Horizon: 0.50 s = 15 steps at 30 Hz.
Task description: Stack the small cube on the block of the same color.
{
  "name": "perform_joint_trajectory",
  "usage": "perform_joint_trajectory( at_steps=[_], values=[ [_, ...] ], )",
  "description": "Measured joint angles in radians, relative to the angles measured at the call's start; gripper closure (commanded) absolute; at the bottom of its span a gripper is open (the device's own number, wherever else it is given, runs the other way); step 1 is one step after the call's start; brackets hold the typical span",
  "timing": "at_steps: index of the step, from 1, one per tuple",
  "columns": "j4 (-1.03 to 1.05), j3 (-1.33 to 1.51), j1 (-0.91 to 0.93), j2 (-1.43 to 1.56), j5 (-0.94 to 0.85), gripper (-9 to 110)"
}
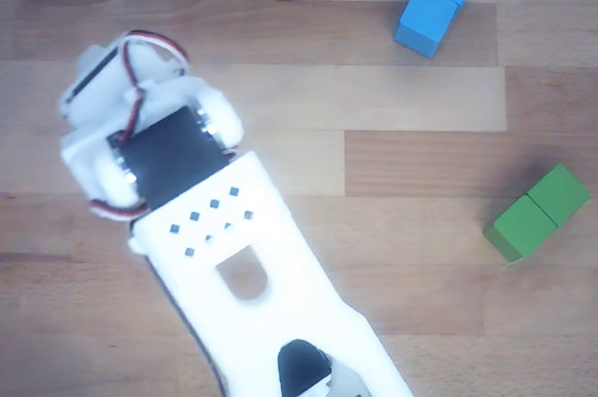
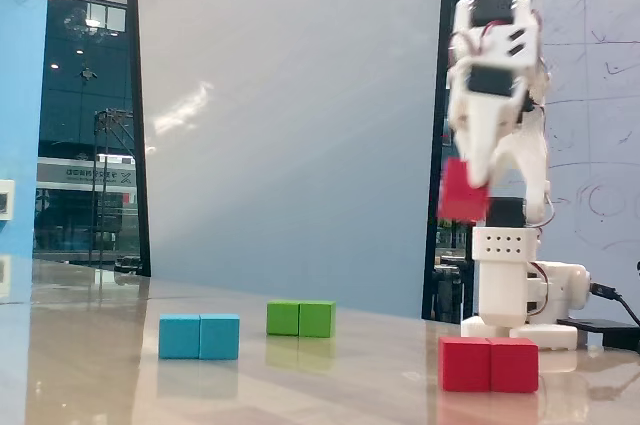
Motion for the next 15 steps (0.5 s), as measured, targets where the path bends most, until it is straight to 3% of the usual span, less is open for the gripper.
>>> perform_joint_trajectory(
  at_steps=[15],
  values=[
    [0.071, -0.089, -0.089, -0.258, -0.003, 93]
  ],
)
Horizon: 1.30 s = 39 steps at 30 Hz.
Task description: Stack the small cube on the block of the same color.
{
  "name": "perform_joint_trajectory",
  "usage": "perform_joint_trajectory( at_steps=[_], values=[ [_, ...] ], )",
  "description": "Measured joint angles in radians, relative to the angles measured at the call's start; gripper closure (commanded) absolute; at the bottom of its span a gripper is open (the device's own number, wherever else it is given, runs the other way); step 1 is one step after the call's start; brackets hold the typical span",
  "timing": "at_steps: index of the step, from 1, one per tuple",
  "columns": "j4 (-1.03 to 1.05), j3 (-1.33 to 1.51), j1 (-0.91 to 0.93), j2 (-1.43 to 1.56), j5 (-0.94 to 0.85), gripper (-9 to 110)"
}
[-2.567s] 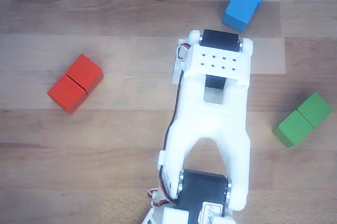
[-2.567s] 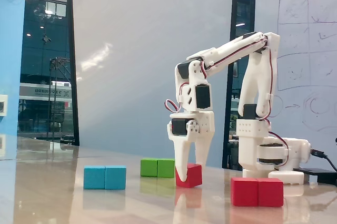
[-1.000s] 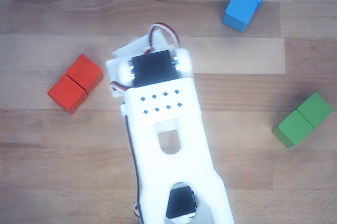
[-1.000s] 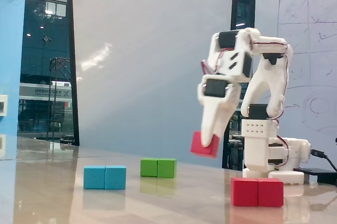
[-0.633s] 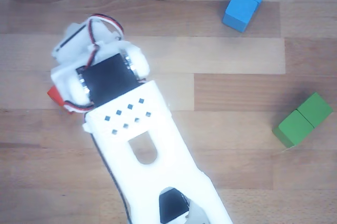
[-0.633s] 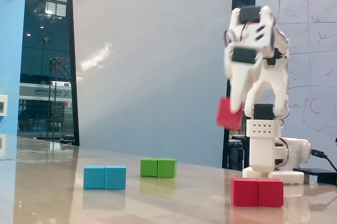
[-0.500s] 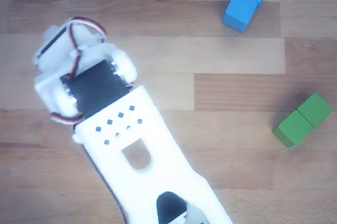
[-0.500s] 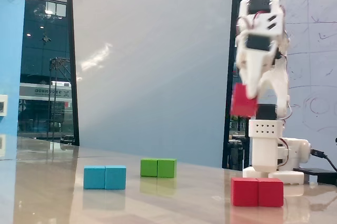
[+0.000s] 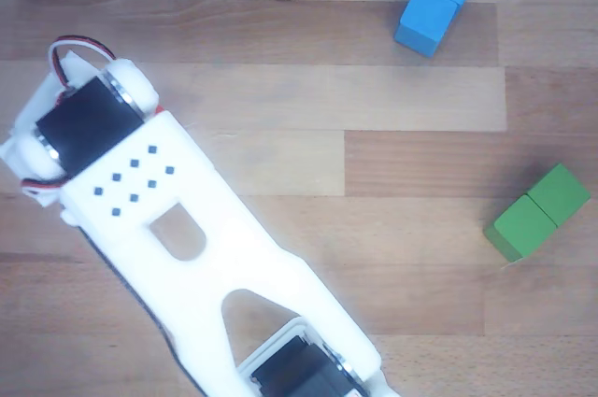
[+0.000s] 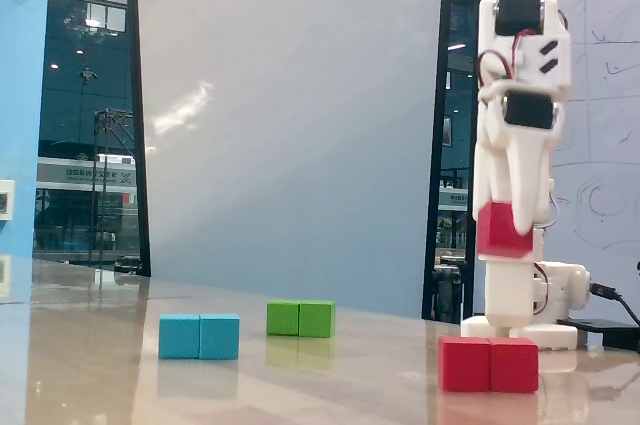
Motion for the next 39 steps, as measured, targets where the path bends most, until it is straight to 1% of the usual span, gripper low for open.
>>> perform_joint_trajectory(
  at_steps=[12, 21, 39],
  values=[
    [-0.003, 0.000, 0.003, -0.166, 0.000, 93],
    [-0.067, 0.000, 0.072, -0.245, 0.003, 93],
    [-0.084, 0.000, 0.075, -0.308, 0.003, 93]
  ],
)
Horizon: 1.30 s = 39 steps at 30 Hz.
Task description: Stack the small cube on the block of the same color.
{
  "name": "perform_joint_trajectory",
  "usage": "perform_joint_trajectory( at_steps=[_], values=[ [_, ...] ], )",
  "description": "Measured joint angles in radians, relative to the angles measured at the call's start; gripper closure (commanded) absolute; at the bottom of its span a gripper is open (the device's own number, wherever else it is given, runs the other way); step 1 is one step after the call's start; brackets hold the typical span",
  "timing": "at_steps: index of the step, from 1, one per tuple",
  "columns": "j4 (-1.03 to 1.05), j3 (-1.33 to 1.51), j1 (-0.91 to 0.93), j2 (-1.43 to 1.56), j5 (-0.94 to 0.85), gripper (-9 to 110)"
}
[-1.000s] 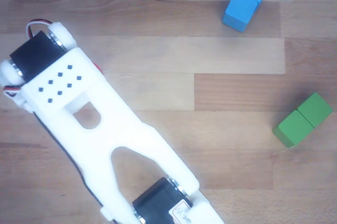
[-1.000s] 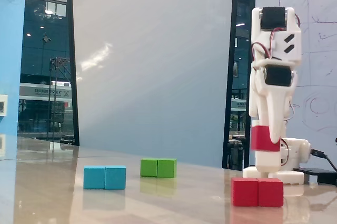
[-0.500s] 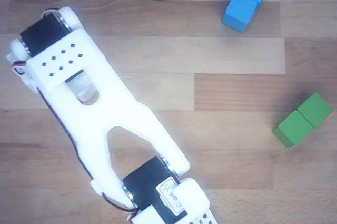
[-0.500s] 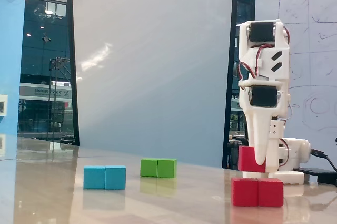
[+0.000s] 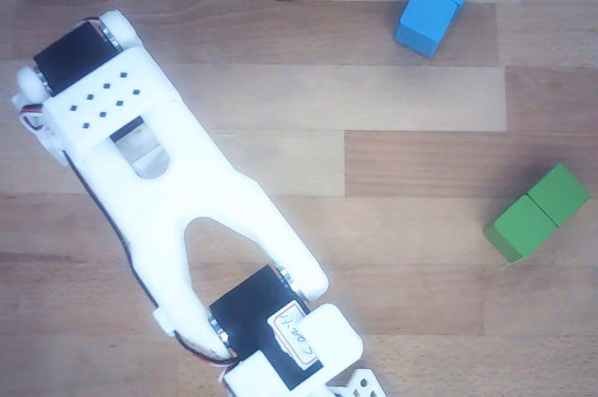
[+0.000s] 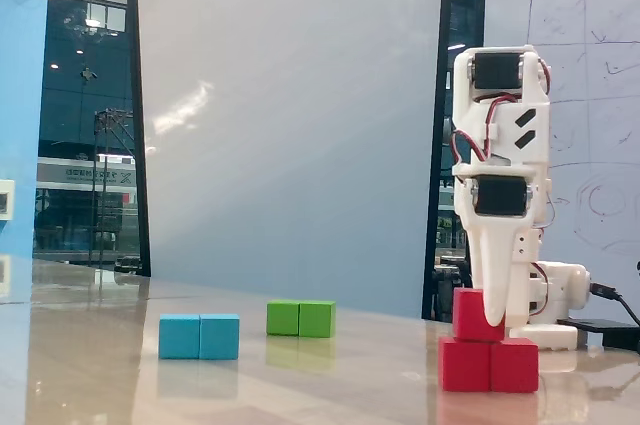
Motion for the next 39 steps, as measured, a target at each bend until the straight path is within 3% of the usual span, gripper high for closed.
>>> perform_joint_trajectory(
  at_steps=[5, 18, 39],
  values=[
    [0.000, 0.000, 0.000, 0.000, 0.000, 91],
    [0.000, 0.000, 0.000, 0.000, 0.000, 68],
    [0.000, -0.015, 0.000, 0.026, 0.000, 66]
  ],
)
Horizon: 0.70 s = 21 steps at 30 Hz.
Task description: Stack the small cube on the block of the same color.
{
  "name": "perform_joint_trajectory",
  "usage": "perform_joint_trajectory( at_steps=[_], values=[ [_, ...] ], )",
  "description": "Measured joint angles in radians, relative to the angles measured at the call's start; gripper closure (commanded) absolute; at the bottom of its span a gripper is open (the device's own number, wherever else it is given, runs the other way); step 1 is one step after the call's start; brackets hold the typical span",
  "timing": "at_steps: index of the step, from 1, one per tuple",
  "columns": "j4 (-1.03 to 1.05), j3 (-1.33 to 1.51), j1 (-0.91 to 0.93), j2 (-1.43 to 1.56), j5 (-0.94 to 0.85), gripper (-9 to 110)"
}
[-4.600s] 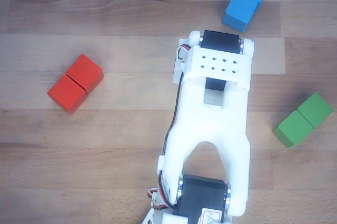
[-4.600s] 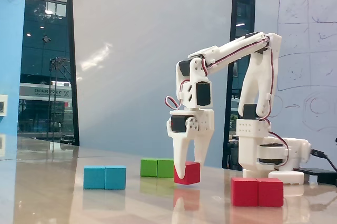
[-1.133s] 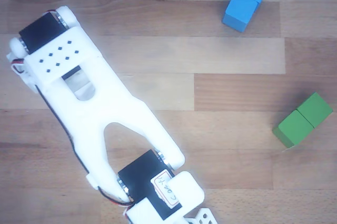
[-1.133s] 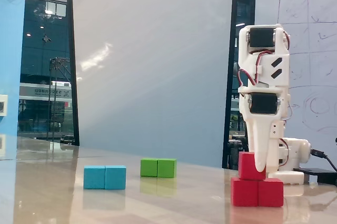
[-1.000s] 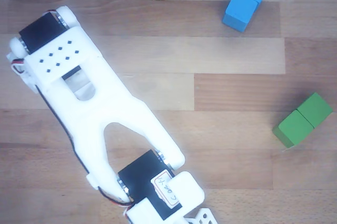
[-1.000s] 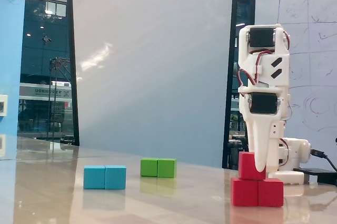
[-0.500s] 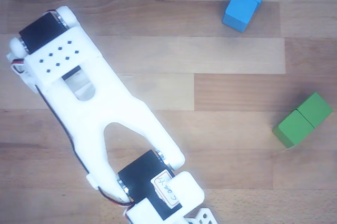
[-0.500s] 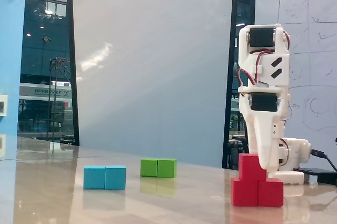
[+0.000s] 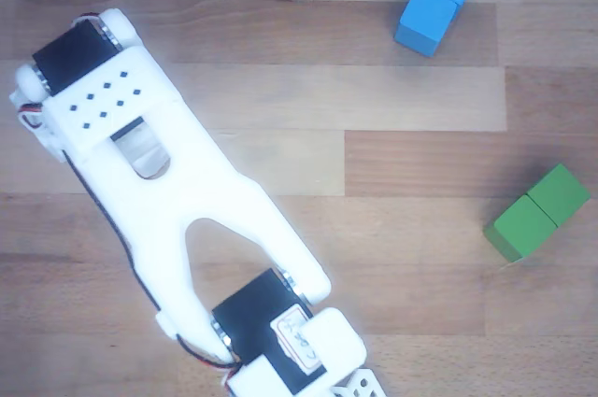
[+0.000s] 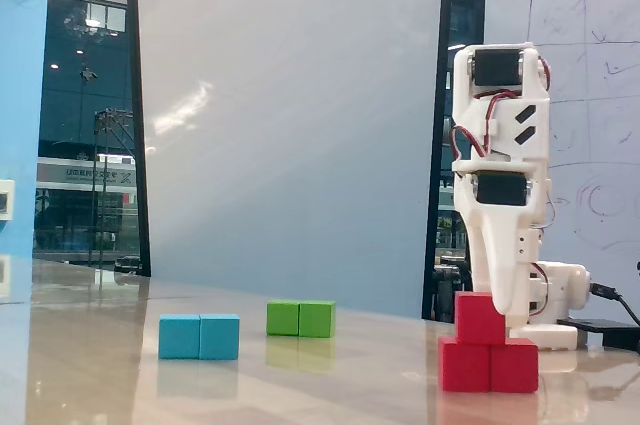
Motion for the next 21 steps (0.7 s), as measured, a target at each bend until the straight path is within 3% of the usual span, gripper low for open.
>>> perform_joint_trajectory(
  at_steps=[11, 21],
  values=[
    [0.069, 0.000, 0.011, 0.080, -0.006, 66],
    [0.077, 0.000, 0.239, 0.155, -0.058, 67]
  ],
)
